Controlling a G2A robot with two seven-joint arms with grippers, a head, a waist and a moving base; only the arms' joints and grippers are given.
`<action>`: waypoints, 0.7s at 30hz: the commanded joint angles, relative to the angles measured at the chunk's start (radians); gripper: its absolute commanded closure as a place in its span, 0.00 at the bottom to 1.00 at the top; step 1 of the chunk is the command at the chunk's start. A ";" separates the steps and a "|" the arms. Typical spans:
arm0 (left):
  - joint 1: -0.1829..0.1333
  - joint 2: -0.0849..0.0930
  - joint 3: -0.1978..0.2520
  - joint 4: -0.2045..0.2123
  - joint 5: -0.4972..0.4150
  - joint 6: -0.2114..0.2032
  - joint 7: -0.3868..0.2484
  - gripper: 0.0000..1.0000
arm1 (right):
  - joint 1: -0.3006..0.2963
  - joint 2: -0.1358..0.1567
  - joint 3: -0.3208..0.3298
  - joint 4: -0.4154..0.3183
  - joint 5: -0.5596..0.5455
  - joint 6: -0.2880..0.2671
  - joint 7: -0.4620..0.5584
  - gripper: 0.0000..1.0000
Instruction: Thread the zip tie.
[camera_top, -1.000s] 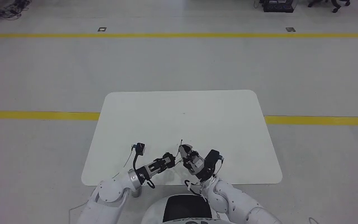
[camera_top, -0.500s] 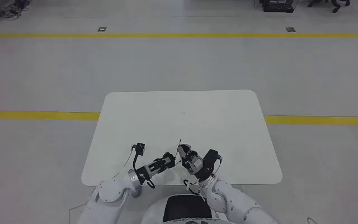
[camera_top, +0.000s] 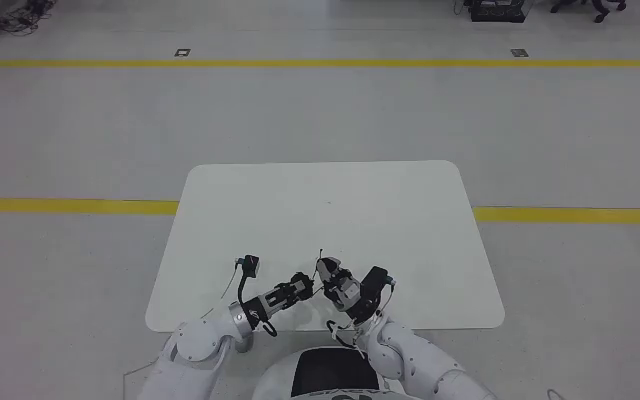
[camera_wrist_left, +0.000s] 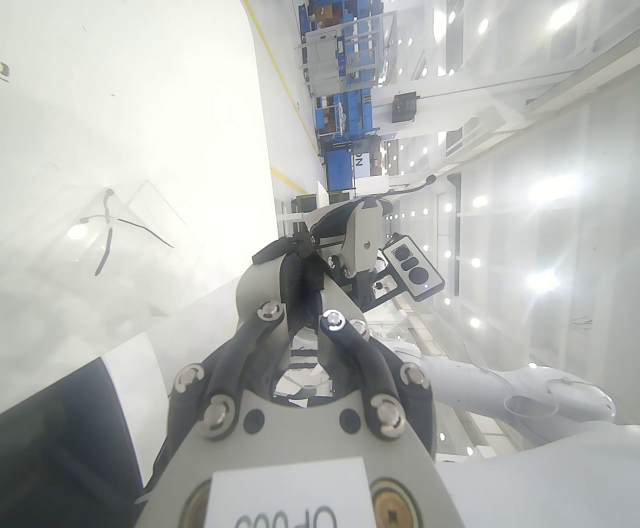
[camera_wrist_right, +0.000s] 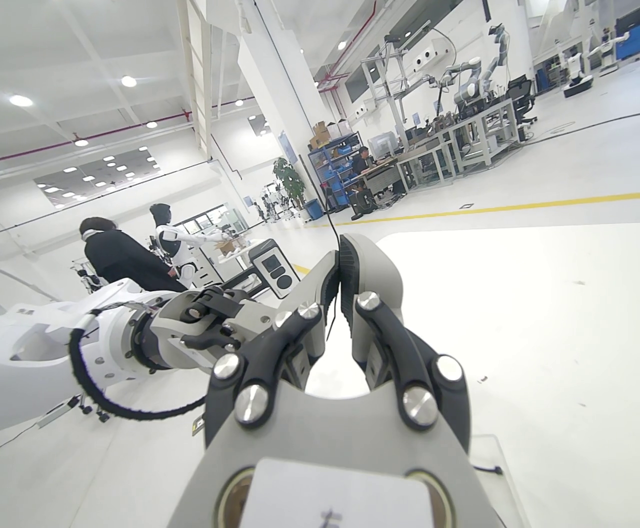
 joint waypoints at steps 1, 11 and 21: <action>0.000 0.000 0.000 0.000 0.000 0.000 0.000 1.00 | -0.002 -0.001 0.002 0.000 -0.004 0.000 -0.005 1.00; 0.000 0.000 0.000 0.000 0.000 0.000 0.000 1.00 | -0.025 0.001 0.022 -0.015 -0.036 0.000 -0.027 1.00; 0.000 0.000 0.000 0.000 0.000 0.000 0.000 1.00 | -0.033 0.002 0.030 -0.026 -0.044 0.000 -0.019 1.00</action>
